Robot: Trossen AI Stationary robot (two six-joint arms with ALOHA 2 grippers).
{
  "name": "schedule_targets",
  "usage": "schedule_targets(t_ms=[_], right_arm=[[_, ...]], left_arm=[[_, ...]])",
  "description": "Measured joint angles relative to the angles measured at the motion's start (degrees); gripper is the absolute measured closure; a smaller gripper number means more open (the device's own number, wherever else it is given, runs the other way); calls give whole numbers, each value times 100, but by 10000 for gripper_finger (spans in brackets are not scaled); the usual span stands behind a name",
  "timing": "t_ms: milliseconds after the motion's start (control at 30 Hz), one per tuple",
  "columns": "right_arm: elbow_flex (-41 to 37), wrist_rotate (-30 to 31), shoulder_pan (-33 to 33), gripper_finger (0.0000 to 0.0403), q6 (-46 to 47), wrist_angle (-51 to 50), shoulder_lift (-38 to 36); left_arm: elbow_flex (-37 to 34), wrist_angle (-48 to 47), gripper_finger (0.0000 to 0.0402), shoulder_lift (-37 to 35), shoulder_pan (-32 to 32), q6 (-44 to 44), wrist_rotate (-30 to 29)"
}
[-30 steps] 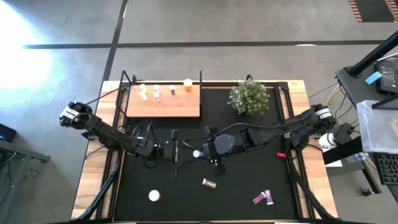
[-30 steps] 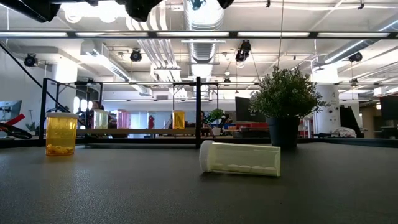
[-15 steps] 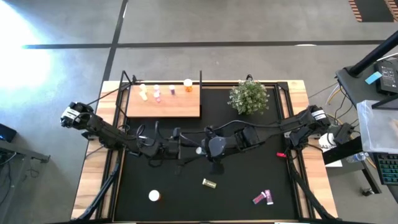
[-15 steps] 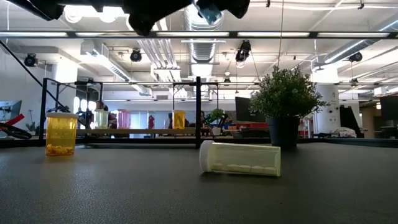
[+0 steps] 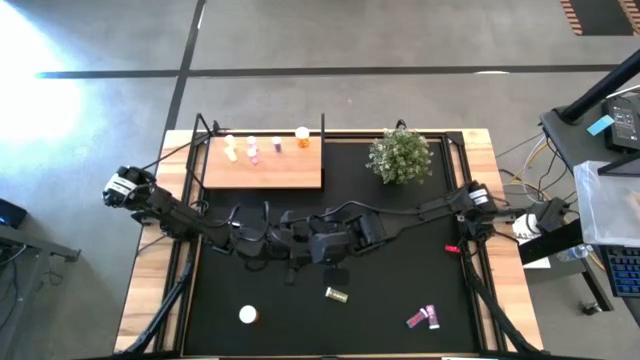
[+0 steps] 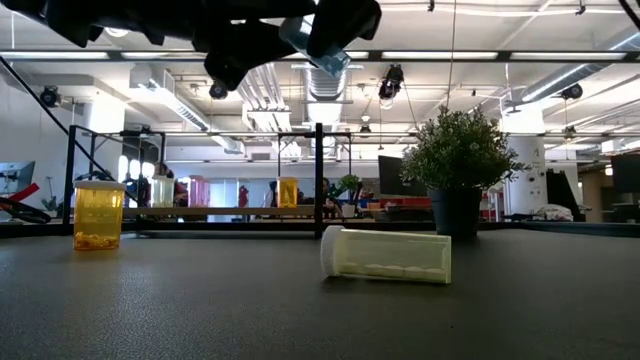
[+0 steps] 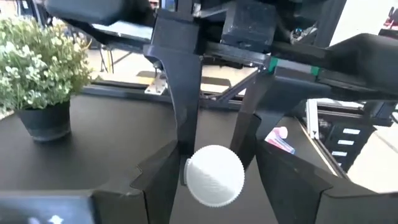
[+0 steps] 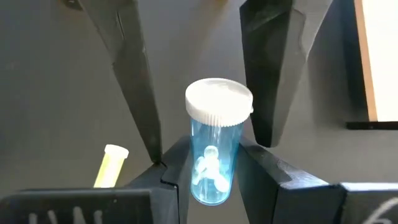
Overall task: Pick and place medicine bottles onto shelf by color
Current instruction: Put the top blue medicine bottle on the shelf aligned with the other blue medicine bottle
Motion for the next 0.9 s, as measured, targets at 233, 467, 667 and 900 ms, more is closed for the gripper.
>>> schedule_targets(t_ms=[233, 467, 667, 900], right_arm=[[658, 19, 3, 307, 4, -674, 460], [751, 147, 26, 307, 202, -1009, 557], [748, 160, 114, 307, 362, -1132, 480], [740, 159, 168, 307, 316, -1031, 480]], left_arm=[[-2, -218, 206, 0, -2, -22, 2], [-13, -476, 206, 0, 2, -34, -14], [-15, -509, 206, -2, 4, -144, -13], [-13, -488, 206, -9, 15, -146, -6]])
